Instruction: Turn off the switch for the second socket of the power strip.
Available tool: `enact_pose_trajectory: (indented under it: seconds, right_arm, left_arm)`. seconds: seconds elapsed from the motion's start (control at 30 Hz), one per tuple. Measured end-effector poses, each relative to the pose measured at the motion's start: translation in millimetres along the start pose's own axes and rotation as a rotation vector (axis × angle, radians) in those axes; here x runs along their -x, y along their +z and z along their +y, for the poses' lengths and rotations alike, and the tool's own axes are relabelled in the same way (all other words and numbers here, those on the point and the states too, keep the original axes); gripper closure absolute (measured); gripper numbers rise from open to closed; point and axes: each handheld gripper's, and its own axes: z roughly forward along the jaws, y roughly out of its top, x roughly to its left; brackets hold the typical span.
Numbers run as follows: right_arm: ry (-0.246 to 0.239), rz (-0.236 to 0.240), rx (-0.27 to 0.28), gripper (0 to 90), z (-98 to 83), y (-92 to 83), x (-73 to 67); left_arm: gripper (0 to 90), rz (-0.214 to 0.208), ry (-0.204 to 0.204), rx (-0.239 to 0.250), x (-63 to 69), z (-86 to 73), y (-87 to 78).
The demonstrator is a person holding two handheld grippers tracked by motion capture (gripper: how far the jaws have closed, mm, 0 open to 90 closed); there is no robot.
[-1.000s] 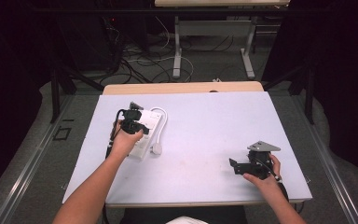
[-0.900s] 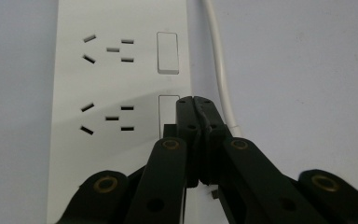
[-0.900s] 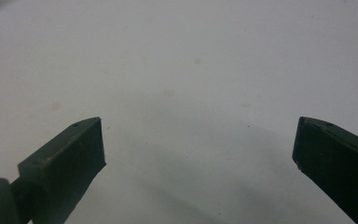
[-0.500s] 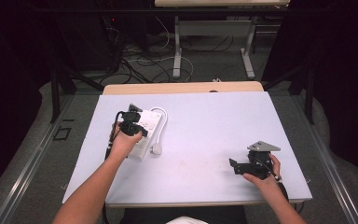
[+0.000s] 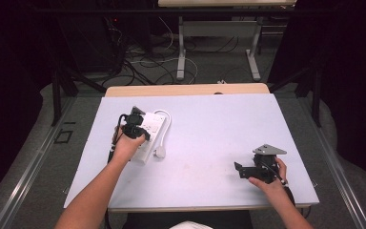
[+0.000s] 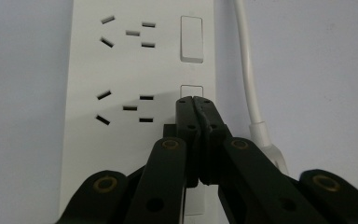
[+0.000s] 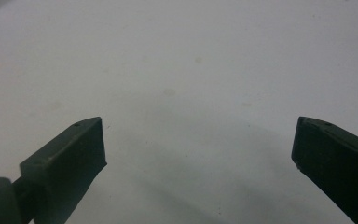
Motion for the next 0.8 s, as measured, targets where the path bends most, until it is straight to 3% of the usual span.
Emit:
enact_pose_trajectory:
  seconds: [0.8]
  right_arm:
    - [-0.001, 0.003, -0.006, 2.7, -0.3, 1.0, -0.7]
  left_arm:
    - [90.0, -0.012, -0.004, -0.011, -2.6, -0.9, 2.6]
